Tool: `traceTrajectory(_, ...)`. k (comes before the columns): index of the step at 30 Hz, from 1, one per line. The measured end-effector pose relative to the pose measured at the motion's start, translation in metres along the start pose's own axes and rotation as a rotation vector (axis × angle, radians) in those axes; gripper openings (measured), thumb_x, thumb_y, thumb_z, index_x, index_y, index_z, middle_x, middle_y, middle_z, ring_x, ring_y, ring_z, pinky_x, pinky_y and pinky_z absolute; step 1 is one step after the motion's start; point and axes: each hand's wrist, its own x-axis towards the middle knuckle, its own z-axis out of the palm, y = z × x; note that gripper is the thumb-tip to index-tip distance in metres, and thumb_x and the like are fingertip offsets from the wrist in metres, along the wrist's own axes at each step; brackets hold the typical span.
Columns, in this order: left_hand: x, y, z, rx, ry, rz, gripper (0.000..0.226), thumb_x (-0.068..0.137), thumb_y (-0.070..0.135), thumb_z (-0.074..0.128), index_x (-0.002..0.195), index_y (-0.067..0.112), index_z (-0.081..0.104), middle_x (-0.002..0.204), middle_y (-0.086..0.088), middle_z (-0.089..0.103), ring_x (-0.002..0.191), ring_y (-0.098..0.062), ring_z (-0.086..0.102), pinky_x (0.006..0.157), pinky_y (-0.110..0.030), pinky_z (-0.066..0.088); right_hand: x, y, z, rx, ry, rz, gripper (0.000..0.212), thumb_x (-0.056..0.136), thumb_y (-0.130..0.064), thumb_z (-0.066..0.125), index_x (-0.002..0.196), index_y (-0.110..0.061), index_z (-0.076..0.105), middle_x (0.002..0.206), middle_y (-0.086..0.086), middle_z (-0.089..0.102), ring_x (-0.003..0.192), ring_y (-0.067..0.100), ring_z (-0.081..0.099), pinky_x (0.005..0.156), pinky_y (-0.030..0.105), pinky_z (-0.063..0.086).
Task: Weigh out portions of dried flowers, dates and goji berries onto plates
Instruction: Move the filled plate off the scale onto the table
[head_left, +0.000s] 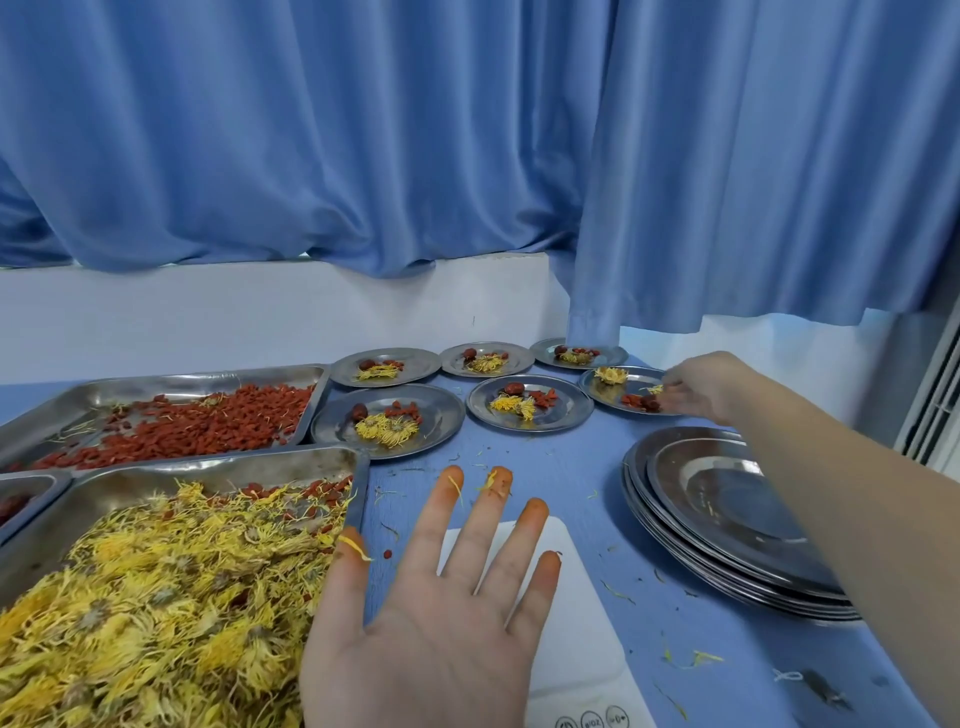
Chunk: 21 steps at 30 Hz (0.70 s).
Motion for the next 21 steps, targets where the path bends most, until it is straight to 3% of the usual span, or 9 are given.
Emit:
traceTrajectory(1,0.002,-0.002,-0.009,-0.113,-0.024,-0.048,0.083,0.061,0.055,0.074,0.134,0.019,0.056,0.147,-0.011,0.045,0.126,-0.036,0.053,0.093,-0.054,0.050,-0.005,-0.002,-0.001,0.030,-0.018,0.034,0.023,0.089,0.002,0.056,0.111,0.008,0.058,0.084,0.019,0.062,0.069,0.028,0.062,0.069,0.034,0.057)
traceTrajectory(3,-0.002,-0.002,-0.004,-0.060,0.060,0.062,0.078,0.046,0.053,0.075,0.116,0.019,0.072,0.132,-0.013,0.062,0.108,-0.037,0.066,0.075,-0.050,0.058,-0.025,-0.008,-0.003,-0.027,-0.092,-0.005,0.020,0.089,-0.003,0.057,0.107,0.005,0.060,0.080,0.014,0.064,0.066,0.025,0.063,0.076,0.037,0.055)
traceTrajectory(6,-0.008,0.001,0.011,-0.032,0.191,0.100,0.055,0.062,0.050,0.063,0.100,0.014,0.078,0.119,-0.014,0.070,0.102,-0.040,0.068,0.083,-0.049,0.052,-0.064,-0.014,-0.019,-0.124,-0.109,-0.160,0.011,0.088,-0.007,0.059,0.095,0.000,0.065,0.078,0.011,0.067,0.062,0.019,0.063,0.077,0.038,0.056)
traceTrajectory(10,-0.011,0.001,0.015,0.049,0.368,0.223,0.053,0.090,0.050,0.039,0.093,0.011,0.075,0.095,-0.010,0.076,0.079,-0.031,0.074,0.073,-0.043,0.044,-0.115,-0.001,-0.043,-0.219,-0.154,-0.375,0.009,0.087,-0.009,0.061,0.082,-0.008,0.067,0.063,0.005,0.064,0.057,0.015,0.061,0.063,0.029,0.054)
traceTrajectory(13,-0.017,0.000,0.021,0.152,0.360,0.255,0.044,0.090,0.046,0.041,0.097,0.013,0.070,0.078,-0.005,0.071,0.063,-0.024,0.069,0.067,-0.037,0.043,-0.147,0.023,-0.055,-0.336,-0.161,-0.502,0.011,0.087,-0.011,0.062,0.078,-0.016,0.067,0.063,-0.007,0.064,0.063,0.015,0.062,0.068,0.028,0.051)
traceTrajectory(16,-0.021,-0.001,0.022,0.229,0.358,0.271,0.039,0.090,0.042,0.041,0.094,0.014,0.068,0.072,-0.003,0.066,0.058,-0.018,0.063,0.067,-0.035,0.040,-0.170,0.052,-0.063,-0.584,-0.153,-0.674,0.007,0.087,-0.025,0.062,0.082,-0.027,0.066,0.075,-0.014,0.066,0.072,0.005,0.060,0.072,0.023,0.048)
traceTrajectory(21,-0.023,-0.004,0.025,0.281,0.384,0.305,0.035,0.089,0.039,0.041,0.090,0.014,0.067,0.069,-0.001,0.063,0.058,-0.017,0.060,0.066,-0.033,0.039,-0.187,0.069,-0.067,-0.934,-0.227,-0.854,0.016,0.090,-0.040,0.054,0.095,-0.026,0.060,0.087,-0.011,0.059,0.083,0.011,0.054,0.075,0.034,0.047)
